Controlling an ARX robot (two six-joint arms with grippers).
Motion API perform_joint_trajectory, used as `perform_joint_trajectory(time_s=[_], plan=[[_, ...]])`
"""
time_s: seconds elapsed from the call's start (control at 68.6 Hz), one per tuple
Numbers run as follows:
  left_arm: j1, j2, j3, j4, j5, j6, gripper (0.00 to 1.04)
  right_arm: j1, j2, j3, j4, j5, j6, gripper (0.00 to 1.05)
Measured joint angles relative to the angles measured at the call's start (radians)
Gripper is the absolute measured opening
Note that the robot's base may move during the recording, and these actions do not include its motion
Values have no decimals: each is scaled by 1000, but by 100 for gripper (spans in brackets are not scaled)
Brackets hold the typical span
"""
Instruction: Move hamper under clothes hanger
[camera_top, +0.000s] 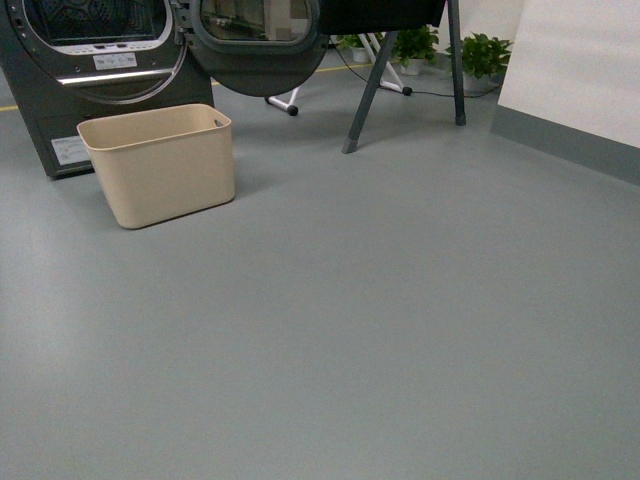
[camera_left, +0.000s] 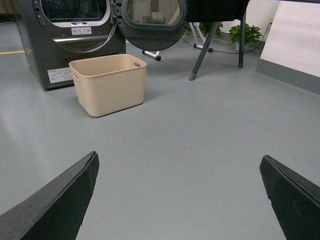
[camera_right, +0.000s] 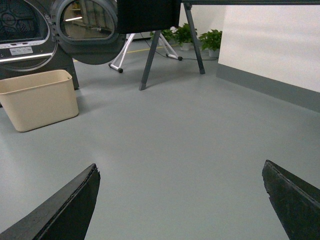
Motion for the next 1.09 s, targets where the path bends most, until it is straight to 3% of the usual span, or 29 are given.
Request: perform_joint_trajectory(time_s=[1.094], plan=[[0,0,0,0,0,0,98,0,0,0,0,0,0,97]])
